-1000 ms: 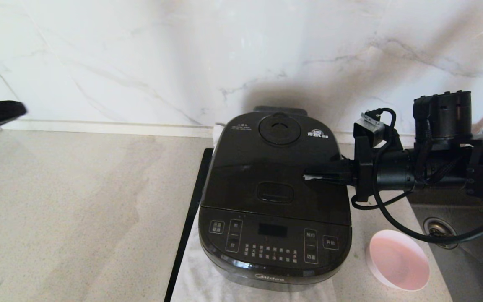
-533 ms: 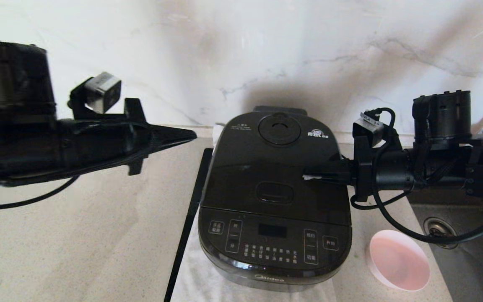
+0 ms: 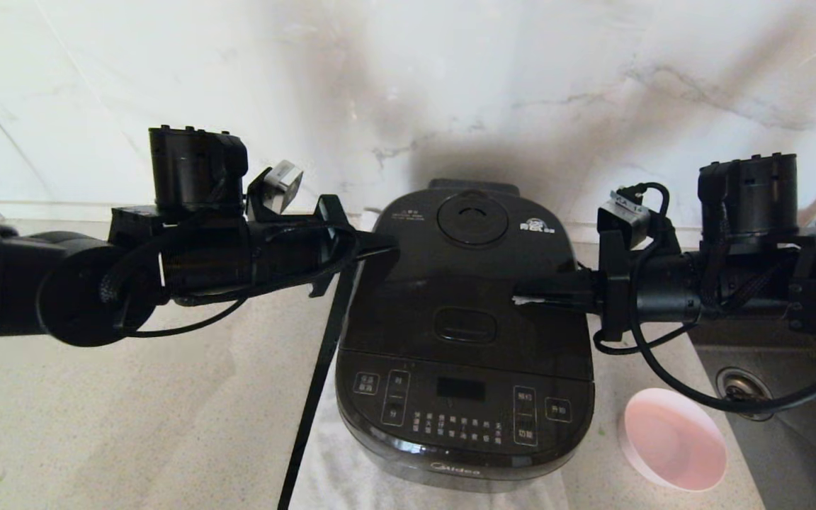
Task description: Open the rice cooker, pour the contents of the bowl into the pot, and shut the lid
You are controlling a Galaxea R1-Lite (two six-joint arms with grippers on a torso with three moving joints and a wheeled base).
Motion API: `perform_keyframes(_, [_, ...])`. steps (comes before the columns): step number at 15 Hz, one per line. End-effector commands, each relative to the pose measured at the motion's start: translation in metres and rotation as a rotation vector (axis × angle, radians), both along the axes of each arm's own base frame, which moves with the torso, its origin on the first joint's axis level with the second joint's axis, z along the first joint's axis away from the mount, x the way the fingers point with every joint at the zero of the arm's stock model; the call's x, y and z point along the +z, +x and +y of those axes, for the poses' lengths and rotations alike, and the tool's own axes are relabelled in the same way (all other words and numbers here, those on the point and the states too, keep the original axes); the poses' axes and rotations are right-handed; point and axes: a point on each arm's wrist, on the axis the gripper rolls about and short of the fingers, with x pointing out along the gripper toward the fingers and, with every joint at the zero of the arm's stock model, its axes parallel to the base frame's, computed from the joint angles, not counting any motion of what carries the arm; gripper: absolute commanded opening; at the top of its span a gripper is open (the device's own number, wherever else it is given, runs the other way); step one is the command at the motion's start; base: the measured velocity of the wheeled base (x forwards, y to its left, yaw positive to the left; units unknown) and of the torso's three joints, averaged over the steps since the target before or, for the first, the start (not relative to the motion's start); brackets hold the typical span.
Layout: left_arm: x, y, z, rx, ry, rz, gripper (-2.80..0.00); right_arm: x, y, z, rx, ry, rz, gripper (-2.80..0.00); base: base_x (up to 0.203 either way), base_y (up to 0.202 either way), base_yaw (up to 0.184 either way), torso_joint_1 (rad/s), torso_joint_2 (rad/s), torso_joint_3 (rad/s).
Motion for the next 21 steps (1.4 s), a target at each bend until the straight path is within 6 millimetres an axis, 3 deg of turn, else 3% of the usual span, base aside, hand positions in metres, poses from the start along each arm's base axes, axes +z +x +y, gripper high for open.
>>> perform_keyframes(1, [-0.014, 0.010, -0.004, 0.008, 0.016, 0.042, -2.80, 0.002, -0.001, 0.000, 0.005, 0.007, -0.002, -2.80, 0.000, 0.000, 0.000, 0.000, 0.00, 0.000])
perform_keyframes(3, [-0.006, 0.006, -0.002, 0.011, 0.005, 0.023, -2.80, 0.007, -0.005, -0.002, 0.004, 0.013, -0.018, -2.80, 0.000, 0.000, 0.000, 0.000, 0.00, 0.000])
perform_keyframes(6, [0.045, -0.025, 0.013, 0.023, -0.066, -0.101, -2.80, 0.032, -0.019, -0.011, -0.010, 0.040, -0.100, -2.80, 0.000, 0.000, 0.000, 0.000, 0.00, 0.000])
perform_keyframes(8, [0.081, -0.053, 0.026, 0.032, -0.118, -0.195, -2.80, 0.055, -0.031, -0.018, -0.022, 0.071, -0.191, -2.80, 0.000, 0.000, 0.000, 0.000, 0.00, 0.000])
perform_keyframes(11, [0.129, -0.112, 0.052, 0.037, -0.182, -0.336, -2.80, 0.081, -0.049, -0.025, -0.070, 0.095, -0.302, -2.80, 0.000, 0.000, 0.000, 0.000, 0.00, 0.000])
perform_keyframes(13, [0.144, -0.153, 0.070, 0.057, -0.172, -0.411, -2.80, 0.092, -0.057, -0.035, -0.175, 0.079, -0.337, -2.80, 0.000, 0.000, 0.000, 0.000, 0.00, 0.000])
perform_keyframes(14, [0.139, -0.170, 0.078, 0.126, -0.077, -0.452, -2.80, 0.098, -0.064, -0.045, -0.241, 0.059, -0.337, -2.80, 0.000, 0.000, 0.000, 0.000, 0.00, 0.000])
perform_keyframes(16, [0.114, -0.184, 0.092, 0.396, 0.225, -0.515, -2.80, 0.107, -0.081, -0.066, -0.362, -0.046, -0.372, -2.80, 0.000, 0.000, 0.000, 0.000, 0.00, 0.000])
perform_keyframes(19, [0.079, -0.236, 0.125, 0.674, 0.574, -0.604, -2.80, 0.111, -0.101, -0.082, -0.666, -0.319, -0.462, -2.80, 0.000, 0.000, 0.000, 0.000, 0.00, 0.000])
perform_keyframes(21, [0.043, -0.269, 0.144, 0.819, 0.749, -0.601, -2.80, 0.108, -0.116, -0.091, -0.890, -0.533, -0.507, -2.80, 0.000, 0.000, 0.000, 0.000, 0.00, 0.000])
